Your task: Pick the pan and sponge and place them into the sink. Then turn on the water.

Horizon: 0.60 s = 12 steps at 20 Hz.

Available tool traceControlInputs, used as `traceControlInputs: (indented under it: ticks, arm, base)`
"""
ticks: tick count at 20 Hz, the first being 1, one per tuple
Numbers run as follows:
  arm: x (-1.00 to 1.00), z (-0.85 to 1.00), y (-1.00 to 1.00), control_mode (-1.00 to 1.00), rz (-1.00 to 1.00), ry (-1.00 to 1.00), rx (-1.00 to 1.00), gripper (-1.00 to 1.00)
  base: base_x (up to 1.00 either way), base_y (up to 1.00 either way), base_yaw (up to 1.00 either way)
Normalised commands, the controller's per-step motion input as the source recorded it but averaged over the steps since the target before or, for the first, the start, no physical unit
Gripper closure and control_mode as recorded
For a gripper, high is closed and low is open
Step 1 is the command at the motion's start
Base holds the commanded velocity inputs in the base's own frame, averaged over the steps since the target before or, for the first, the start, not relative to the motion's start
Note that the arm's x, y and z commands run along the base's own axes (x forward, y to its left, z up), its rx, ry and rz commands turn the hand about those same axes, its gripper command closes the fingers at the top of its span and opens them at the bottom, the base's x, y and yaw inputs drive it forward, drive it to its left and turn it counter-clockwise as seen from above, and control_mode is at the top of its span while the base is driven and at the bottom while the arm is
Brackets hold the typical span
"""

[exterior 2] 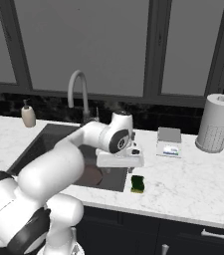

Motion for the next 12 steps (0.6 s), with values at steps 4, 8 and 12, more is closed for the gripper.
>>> traceControlInputs:
  ticks: [4, 8, 12]
  arm:
    - [0.08, -0.24, -0.49, -1.00, 0.04, 0.04, 0.00, -1.00]
    - [0.16, -0.27, -0.22, -1.00, 0.03, 0.08, 0.00, -1.00]
    - [0.22, -0.28, -0.02, -1.00, 0.01, 0.09, 0.00, -1.00]
  base:
    - [0.00, 0.00, 0.00]
    - [0.00, 0.00, 0.00]
    - [0.00, 0.00, 0.00]
